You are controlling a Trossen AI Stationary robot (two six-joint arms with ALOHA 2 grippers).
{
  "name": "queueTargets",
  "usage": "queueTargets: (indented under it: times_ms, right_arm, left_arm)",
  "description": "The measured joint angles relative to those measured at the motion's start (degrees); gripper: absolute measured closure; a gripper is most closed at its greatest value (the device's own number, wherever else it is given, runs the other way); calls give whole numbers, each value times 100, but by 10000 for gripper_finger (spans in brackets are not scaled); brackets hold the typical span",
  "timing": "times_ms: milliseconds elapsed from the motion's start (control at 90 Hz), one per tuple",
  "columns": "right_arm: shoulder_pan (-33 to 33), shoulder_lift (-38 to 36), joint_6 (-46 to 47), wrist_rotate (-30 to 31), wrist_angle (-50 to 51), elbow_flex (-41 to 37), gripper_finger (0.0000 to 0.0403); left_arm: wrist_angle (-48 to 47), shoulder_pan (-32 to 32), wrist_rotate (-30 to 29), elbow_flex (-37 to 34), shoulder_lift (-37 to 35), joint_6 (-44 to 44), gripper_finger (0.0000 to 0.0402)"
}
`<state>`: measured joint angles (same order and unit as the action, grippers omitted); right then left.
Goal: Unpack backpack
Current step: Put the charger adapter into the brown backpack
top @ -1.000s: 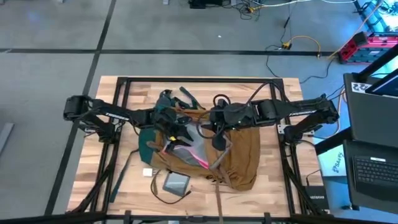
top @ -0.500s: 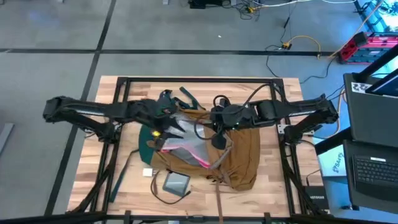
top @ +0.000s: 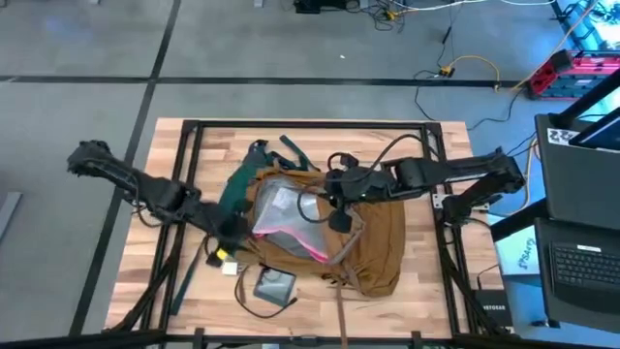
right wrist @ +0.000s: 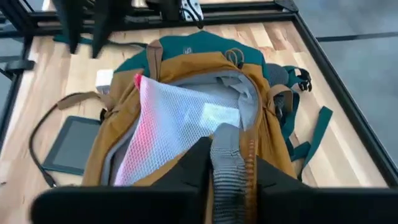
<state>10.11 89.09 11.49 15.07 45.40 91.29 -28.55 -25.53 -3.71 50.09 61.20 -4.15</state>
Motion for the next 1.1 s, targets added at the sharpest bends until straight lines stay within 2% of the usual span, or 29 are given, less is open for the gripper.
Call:
queueTargets:
  times_ms: [122,433,522,678,878,1100]
  right_arm:
    - [0,198,2,10,163,0,303]
    - [2,310,52,185,202,-4,165]
    - [2,309,172,119,172,-7,140]
    - [2,309,236,83,174,-7,117]
    - [0,309,238,37,145,-7,114]
    - [2,309,311,35,114,-7,114]
  left_arm:
    - [-226,-554,-185,0,342,-594,290]
    - [-1962,-1638,-828,-2,1453,-2841,290]
    - [-2359,-1863,-1045,-4,1745,-3311,290]
    - [-2350,-2089,-1057,-7,2058,-3591,290]
    - [-1892,-2173,-968,-7,2141,-3416,285]
    - [-1737,-2008,-1008,-135,2298,-3370,213]
